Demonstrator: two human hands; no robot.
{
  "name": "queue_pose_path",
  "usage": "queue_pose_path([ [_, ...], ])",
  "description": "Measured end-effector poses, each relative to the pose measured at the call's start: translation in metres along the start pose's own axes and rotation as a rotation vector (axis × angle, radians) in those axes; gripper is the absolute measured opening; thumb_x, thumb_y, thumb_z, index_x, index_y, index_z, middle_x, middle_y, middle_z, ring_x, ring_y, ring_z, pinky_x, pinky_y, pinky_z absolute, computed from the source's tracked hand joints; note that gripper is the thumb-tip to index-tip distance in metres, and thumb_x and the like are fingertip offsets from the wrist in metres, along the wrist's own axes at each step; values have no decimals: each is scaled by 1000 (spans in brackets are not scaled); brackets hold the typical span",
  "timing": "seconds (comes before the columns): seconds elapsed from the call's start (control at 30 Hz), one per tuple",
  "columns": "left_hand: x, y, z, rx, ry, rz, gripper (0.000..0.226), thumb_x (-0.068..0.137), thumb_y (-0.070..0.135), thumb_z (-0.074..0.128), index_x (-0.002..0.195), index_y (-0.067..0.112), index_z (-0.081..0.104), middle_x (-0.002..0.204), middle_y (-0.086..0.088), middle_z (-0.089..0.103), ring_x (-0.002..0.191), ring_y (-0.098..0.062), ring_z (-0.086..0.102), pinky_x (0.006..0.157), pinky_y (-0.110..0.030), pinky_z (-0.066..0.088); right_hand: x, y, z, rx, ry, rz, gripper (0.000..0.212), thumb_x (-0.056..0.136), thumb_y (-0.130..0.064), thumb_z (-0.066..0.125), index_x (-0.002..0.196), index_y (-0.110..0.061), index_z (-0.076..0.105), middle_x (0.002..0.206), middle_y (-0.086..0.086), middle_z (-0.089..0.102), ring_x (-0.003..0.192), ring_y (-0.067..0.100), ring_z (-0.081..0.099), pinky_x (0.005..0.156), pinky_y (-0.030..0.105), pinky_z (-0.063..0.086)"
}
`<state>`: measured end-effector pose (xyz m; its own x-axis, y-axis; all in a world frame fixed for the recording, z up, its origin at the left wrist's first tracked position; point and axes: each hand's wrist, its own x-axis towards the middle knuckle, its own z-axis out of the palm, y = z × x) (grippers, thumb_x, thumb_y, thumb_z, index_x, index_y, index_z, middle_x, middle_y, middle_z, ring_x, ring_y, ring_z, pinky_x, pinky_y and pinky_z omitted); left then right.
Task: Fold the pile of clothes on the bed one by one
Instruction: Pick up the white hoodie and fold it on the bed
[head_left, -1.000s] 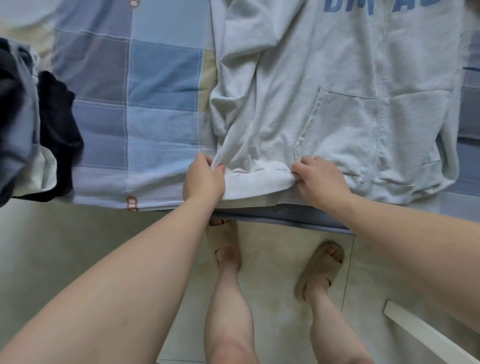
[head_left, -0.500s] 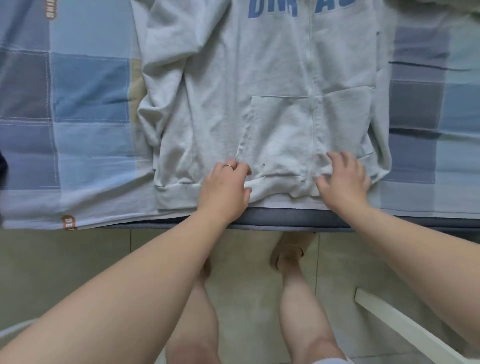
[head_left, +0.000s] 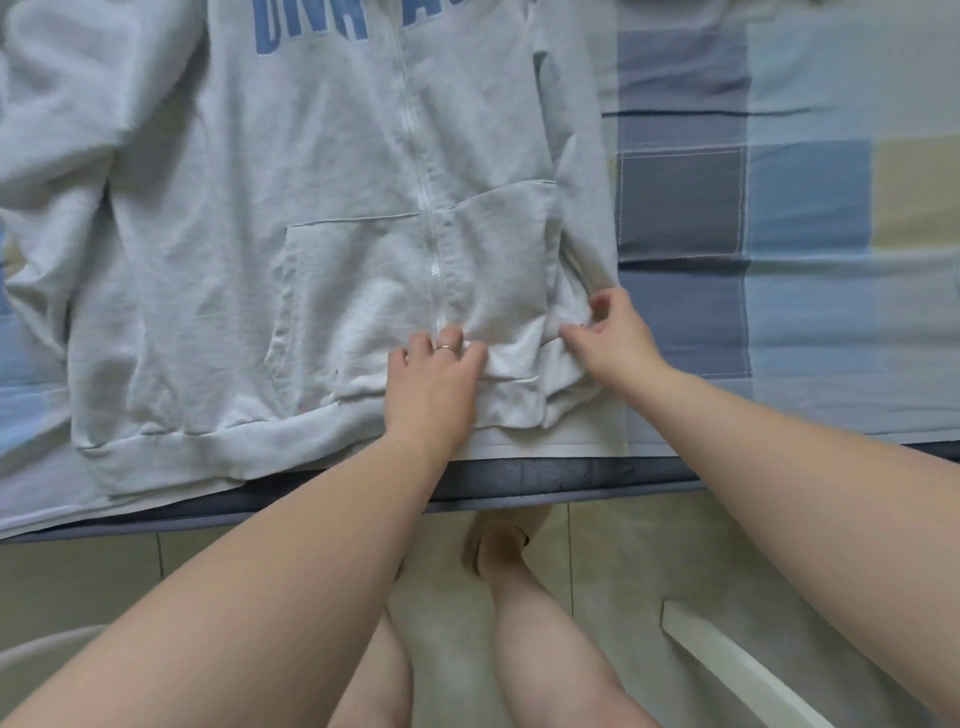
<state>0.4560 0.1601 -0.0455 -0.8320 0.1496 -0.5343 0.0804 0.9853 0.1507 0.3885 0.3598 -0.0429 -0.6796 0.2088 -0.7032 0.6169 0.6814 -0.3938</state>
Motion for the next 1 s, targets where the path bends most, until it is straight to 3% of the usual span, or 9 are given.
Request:
queue_pose_path([
  [0.13, 4, -4, -6, 113, 20, -42, 38, 85, 14, 57, 121, 23, 50, 128, 0, 54, 111, -32, 48, 83, -42, 32, 2, 8, -13, -20, -56, -29, 19, 90, -24, 65, 108, -19, 59, 92, -3, 59, 98, 24, 59, 79, 31, 44],
  [0.23, 5, -11, -12, 141, -53, -67, 44, 89, 21, 59, 131, 23, 48, 134, 0, 53, 119, -32, 45, 90, -45, 34, 4, 14, -24, -221, 96, -26, 61, 87, -36, 67, 140, -22, 41, 140, 6, 42, 128, 31, 42, 101, 45, 42],
  [0.3, 6, -10, -17, 146, -84, -70, 40, 91, 25, 57, 131, 23, 49, 135, -1, 54, 121, -32, 45, 94, -46, 35, 7, 16, -30, -206, 118, 35, 84, 84, -45, 71, 152, -24, 26, 153, 4, 26, 135, 32, 34, 107, 52, 39],
  [0.4, 15, 5, -28, 26, -50, -68, 40, 93, 40, 55, 128, 21, 52, 133, -5, 53, 120, -33, 46, 94, -44, 36, 20, 14, -32, -49, -4, 33, 60, 85, -43, 72, 133, -16, 48, 128, 5, 48, 113, 28, 54, 92, 43, 50],
  [0.5, 24, 26, -37, -147, 70, 9, 48, 89, 41, 60, 132, 22, 47, 145, -5, 44, 128, -33, 42, 99, -44, 37, 28, 7, -31, 13, -47, 16, 13, 92, -26, 64, 92, -14, 57, 86, 0, 57, 87, 25, 56, 68, 31, 38],
  [0.57, 28, 37, -41, -166, 107, 81, 57, 89, 39, 62, 141, 27, 41, 161, -3, 27, 140, -33, 30, 107, -45, 33, 32, 6, -38, 116, -19, 59, 17, 93, -15, 55, 77, -14, 51, 75, 1, 52, 81, 24, 51, 63, 31, 35],
  [0.7, 45, 51, -50, -91, -130, 94, 76, 93, 43, 60, 155, 34, 17, 169, -4, -1, 147, -37, 24, 113, -49, 30, 45, 15, -106, 136, 254, 124, 14, 93, -5, 45, 99, -10, 56, 96, 10, 57, 92, 28, 52, 71, 30, 35],
  [0.83, 61, 67, -59, 15, -166, 31, 67, 92, 48, 60, 147, 28, 28, 169, -8, -1, 149, -40, 16, 116, -52, 25, 76, 29, -225, 17, 613, 79, 34, 89, -4, 42, 117, -12, 59, 119, 19, 64, 110, 38, 57, 90, 38, 43],
  [1.0, 73, 111, -61, 101, -2, 17, 52, 90, 45, 60, 132, 20, 45, 161, -9, 23, 145, -35, 21, 111, -48, 24, 102, 40, -268, -361, 553, -10, 58, 84, -12, 57, 140, -21, 44, 149, 11, 42, 139, 36, 36, 115, 49, 27],
])
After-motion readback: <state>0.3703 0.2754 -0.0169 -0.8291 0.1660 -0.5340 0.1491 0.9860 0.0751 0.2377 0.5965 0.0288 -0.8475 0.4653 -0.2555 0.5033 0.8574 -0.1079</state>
